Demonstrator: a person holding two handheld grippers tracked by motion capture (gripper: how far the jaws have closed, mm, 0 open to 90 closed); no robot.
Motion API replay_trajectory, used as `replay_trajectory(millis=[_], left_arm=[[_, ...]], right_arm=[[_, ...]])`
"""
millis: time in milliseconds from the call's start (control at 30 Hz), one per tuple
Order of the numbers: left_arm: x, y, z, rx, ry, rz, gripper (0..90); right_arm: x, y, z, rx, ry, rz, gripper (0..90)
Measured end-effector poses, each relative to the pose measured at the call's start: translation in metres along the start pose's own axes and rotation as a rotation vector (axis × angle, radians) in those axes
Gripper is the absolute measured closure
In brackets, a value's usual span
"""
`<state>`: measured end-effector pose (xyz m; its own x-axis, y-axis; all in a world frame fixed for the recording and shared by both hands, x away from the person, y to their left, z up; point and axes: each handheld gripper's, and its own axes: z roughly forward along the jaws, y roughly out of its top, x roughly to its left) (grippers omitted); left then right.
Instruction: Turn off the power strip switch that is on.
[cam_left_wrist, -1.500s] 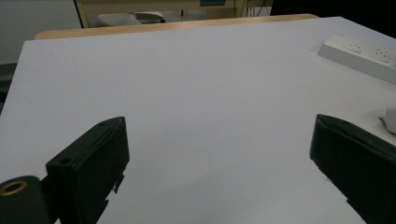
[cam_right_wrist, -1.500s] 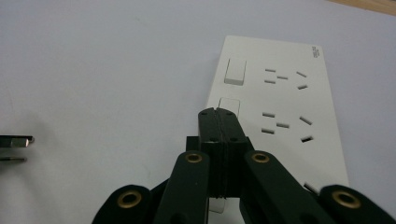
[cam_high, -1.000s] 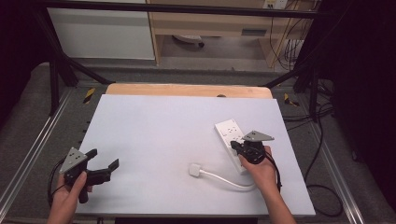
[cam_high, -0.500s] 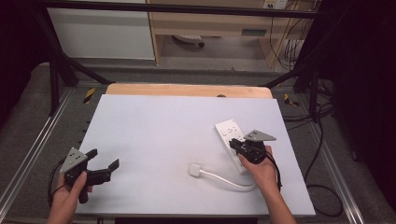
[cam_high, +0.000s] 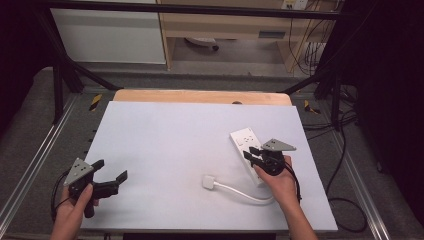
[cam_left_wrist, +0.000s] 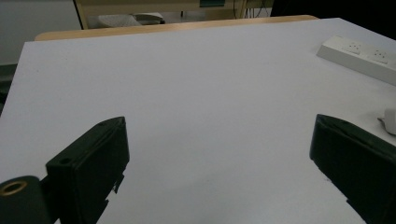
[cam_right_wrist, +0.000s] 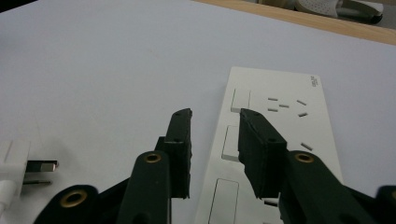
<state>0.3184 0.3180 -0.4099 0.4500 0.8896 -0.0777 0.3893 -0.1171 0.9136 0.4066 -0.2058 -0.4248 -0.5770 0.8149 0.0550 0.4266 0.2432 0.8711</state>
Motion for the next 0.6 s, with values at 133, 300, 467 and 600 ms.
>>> replay_trajectory(millis=[133, 300, 467, 600], left_arm=[[0.0, 0.0, 0.0, -0.001, 0.001, 0.0, 4.6], [0.0, 0.0, 0.0, -0.002, 0.001, 0.001, 4.6], [0.0, 0.0, 0.0, -0.003, 0.001, 0.0, 4.6], [0.0, 0.0, -0.001, -0.008, 0.006, 0.002, 4.6]], right_arm=[[0.001, 0.001, 0.0, -0.002, -0.001, 0.002, 56.0], [0.002, 0.005, -0.001, -0.009, -0.012, 0.015, 42.9], [0.002, 0.008, -0.004, -0.026, -0.03, 0.02, 32.3], [0.002, 0.01, -0.006, -0.027, -0.022, 0.028, 25.4]])
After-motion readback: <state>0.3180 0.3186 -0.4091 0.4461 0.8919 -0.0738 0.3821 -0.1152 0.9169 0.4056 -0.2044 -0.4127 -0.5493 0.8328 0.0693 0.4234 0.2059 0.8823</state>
